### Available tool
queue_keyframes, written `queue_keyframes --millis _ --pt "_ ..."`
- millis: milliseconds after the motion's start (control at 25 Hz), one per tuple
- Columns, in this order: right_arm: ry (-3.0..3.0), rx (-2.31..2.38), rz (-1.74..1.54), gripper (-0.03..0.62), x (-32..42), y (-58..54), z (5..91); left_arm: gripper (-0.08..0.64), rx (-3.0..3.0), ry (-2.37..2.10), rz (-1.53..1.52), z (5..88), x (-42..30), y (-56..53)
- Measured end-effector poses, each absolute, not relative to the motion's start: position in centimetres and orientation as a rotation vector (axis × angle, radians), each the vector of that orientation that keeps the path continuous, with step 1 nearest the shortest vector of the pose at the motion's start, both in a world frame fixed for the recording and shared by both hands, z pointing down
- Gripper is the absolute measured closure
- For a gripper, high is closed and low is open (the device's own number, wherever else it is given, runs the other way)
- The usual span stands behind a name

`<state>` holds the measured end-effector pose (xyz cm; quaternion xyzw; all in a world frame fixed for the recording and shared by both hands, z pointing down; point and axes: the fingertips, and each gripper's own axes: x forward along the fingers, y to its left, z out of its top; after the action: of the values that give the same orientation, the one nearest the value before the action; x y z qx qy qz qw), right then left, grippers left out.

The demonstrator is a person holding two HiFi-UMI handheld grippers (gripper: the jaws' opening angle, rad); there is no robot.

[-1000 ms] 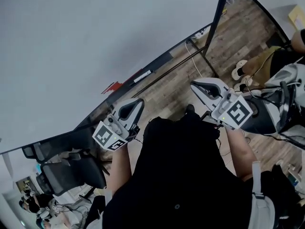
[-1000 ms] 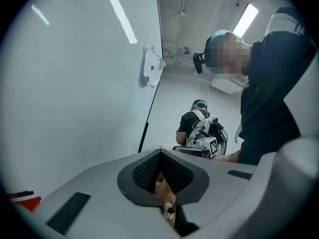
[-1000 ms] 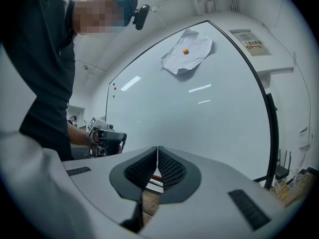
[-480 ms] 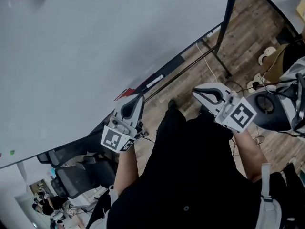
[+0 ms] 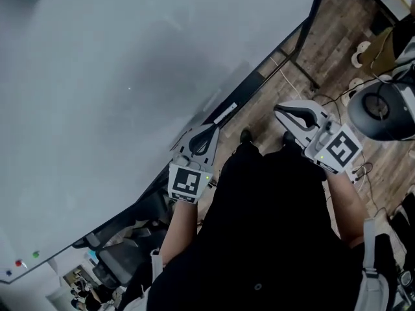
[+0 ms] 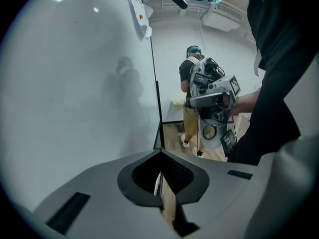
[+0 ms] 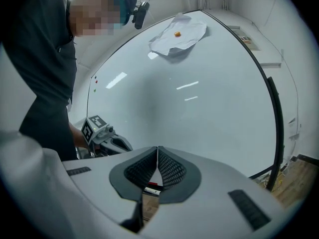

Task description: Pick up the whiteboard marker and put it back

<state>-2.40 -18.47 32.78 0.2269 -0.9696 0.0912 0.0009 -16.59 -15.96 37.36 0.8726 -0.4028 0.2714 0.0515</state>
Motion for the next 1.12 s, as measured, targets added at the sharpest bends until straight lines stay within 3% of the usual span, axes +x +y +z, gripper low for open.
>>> queue_keyframes --millis 480,840,1000,1120 --pt "-2.931 0.734 0.186 0.572 -2.7 -19.5 34.6 0.546 2.566 -1.050 1.232 45.0 -15.3 -17.2" --pt "-2.611 0.462 -0.052 0.572 -8.7 -19.5 40.5 0.546 2.507 -1.015 1.434 48.0 -15.3 -17.9" --pt "-2.577 0.363 -0.122 0.572 -10.8 -19.2 42.0 0.495 2.472 -1.002 1.490 49.1 -15.7 -18.1" --pt "-2.532 0.274 -0.174 0.572 -11.7 -18.5 43.8 0.495 2.459 -1.021 1.532 49.9 -15.8 -18.3"
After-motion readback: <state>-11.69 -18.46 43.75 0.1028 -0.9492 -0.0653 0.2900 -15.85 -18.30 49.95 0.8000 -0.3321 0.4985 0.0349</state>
